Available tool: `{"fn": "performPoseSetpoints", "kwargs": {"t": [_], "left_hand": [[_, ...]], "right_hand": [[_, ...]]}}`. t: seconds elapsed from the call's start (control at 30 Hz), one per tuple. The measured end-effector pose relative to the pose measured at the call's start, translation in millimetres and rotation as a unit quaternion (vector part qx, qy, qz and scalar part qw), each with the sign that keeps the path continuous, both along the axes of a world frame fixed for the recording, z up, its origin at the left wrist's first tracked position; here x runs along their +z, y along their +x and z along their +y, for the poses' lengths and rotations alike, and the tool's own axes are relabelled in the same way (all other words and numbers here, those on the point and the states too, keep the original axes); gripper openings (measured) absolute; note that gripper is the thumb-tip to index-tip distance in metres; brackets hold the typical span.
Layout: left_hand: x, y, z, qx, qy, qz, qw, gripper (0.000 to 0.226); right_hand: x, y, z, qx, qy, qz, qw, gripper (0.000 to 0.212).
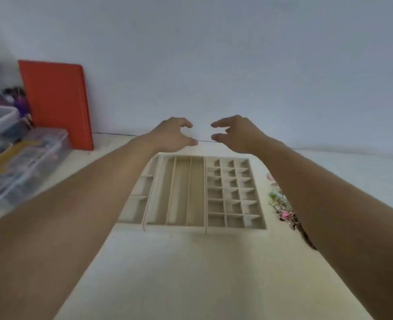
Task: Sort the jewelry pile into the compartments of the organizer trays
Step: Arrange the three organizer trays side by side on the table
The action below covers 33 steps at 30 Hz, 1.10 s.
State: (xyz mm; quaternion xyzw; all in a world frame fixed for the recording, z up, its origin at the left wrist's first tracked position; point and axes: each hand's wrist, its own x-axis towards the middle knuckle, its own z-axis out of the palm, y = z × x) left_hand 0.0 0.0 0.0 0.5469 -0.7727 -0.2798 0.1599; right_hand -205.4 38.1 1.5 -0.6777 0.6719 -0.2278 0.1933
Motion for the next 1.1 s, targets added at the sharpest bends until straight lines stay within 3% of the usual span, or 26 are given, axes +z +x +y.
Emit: {"fn": "performPoseSetpoints", "kwargs": {"t": [0.23, 0.4, 0.6, 0.87, 1.1], "left_hand": [[-62, 44, 43, 0.077, -0.022, -0.058, 0.995, 0.055], [-97, 52, 72, 0.105, 0.010, -0.026, 0.994, 0.065], [-107, 33, 72, 0.112, 0.005, -0.033, 0.993, 0.086], [-102, 21, 64, 0.106, 0.034, -0.116, 0.987, 0.090], [-90, 48, 39, 0.058, -0.009, -0.100, 0.993, 0.052]], "right_hand": [[-61, -1, 72, -0.061, 0.003, 0.014, 0.998, 0.038], [-101, -12, 117, -0.105, -0.013, -0.030, 0.994, 0.043], [-117, -12, 128, -0.088, -0.056, -0.085, 0.991, 0.044], [-126, -14, 118, -0.075, -0.048, -0.049, 0.995, 0.042], [-130, -21, 118, -0.069, -0.071, -0.034, 0.994, 0.042]]}}
